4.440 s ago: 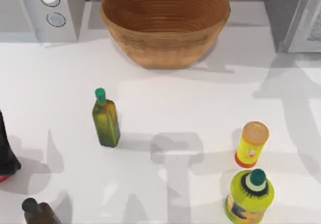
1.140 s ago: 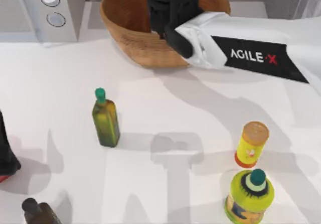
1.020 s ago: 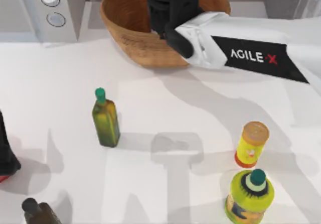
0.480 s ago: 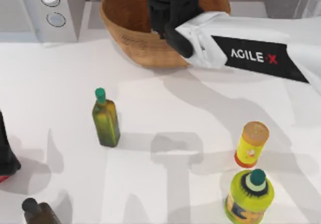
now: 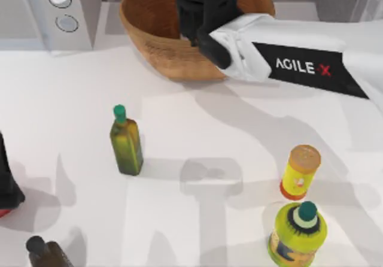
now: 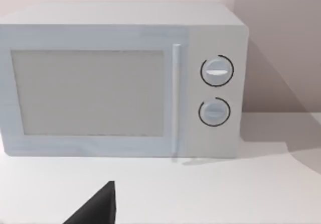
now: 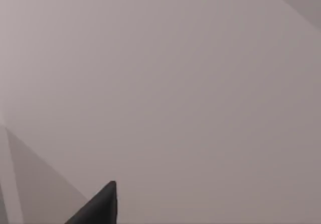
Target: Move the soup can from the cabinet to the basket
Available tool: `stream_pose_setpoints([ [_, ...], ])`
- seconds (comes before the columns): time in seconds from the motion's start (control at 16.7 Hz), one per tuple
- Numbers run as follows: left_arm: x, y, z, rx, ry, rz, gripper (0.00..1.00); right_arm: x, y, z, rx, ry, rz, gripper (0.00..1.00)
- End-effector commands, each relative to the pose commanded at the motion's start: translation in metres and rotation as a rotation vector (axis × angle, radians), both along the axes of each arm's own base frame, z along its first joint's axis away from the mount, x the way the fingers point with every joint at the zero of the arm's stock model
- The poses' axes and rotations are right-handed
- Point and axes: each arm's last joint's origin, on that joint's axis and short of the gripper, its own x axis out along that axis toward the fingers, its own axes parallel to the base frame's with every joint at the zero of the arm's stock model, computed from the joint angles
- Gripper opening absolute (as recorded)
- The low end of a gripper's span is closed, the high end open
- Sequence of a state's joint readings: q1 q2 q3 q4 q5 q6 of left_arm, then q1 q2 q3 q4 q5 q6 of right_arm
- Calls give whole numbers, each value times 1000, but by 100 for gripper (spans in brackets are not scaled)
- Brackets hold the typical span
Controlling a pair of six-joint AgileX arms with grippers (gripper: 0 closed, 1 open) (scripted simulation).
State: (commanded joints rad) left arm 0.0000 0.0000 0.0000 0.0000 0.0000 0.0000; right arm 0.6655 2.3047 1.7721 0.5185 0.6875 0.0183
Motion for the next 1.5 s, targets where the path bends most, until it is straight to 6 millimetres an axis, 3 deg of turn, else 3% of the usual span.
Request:
stream_pose_setpoints([
  [0.3,0,0,0,0,0,0,100,-1,1,0,0,0,2,100],
  [0.42,0,0,0,0,0,0,100,-1,-8,6,1,0,8,100],
  [0.6,0,0,0,0,0,0,100,-9,-40,27,0,5,31,100],
  [0.78,0,0,0,0,0,0,100,-33,-92,58,-2,16,66,100],
  [0.96,0,0,0,0,0,0,100,-81,-156,87,1,19,99,100],
  [1.14,0,0,0,0,0,0,100,-148,-218,98,6,14,117,100],
  [1.32,0,0,0,0,0,0,100,-219,-266,81,9,6,115,100],
  [1.5,0,0,0,0,0,0,100,-274,-295,41,10,0,95,100],
])
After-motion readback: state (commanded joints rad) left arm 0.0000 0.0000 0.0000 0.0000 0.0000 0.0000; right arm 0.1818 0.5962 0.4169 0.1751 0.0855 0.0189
